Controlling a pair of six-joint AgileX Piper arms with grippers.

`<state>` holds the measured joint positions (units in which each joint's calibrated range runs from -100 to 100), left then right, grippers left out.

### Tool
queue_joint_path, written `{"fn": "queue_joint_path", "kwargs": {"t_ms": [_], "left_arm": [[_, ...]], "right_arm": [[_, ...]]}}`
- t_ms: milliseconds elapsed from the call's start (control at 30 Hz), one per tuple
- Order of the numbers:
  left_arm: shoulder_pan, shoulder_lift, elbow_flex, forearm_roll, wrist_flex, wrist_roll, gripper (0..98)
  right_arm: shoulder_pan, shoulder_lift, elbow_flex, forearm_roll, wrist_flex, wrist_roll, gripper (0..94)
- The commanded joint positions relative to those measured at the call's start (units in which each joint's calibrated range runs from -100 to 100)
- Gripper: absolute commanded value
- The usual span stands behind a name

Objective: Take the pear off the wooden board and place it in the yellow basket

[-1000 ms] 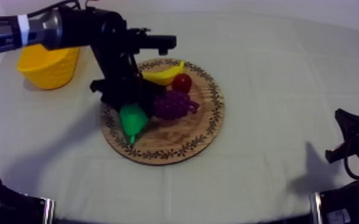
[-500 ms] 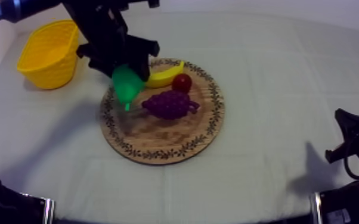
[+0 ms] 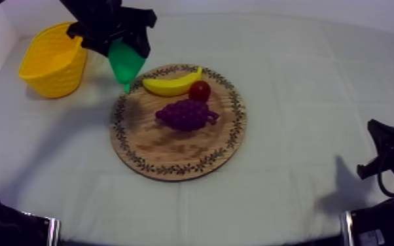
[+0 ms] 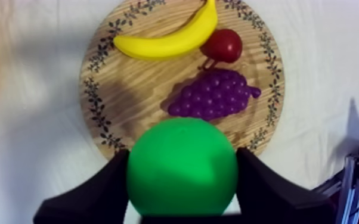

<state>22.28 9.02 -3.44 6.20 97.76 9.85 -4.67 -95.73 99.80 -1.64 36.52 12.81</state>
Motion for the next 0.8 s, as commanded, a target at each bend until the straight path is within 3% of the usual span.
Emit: {"fn": "queue_joint_path", "kwargs": {"t_ms": [0, 167, 767], "left_arm": [[-0.4, 0.1, -0.7, -0.54, 0.0, -0.2, 46.3], [-2.3, 0.3, -1.8, -1.98, 0.0, -1.1, 44.7], [-14.1, 1.3, -4.2, -4.01, 0.2, -6.4, 42.8]], "right_arm": [[0.0, 0.0, 0.0, 0.0, 0.0, 0.0, 0.2], [0.0, 0.0, 0.0, 0.0, 0.0, 0.0, 0.2], [0.0, 0.0, 0.0, 0.0, 0.0, 0.0, 0.2]]}}
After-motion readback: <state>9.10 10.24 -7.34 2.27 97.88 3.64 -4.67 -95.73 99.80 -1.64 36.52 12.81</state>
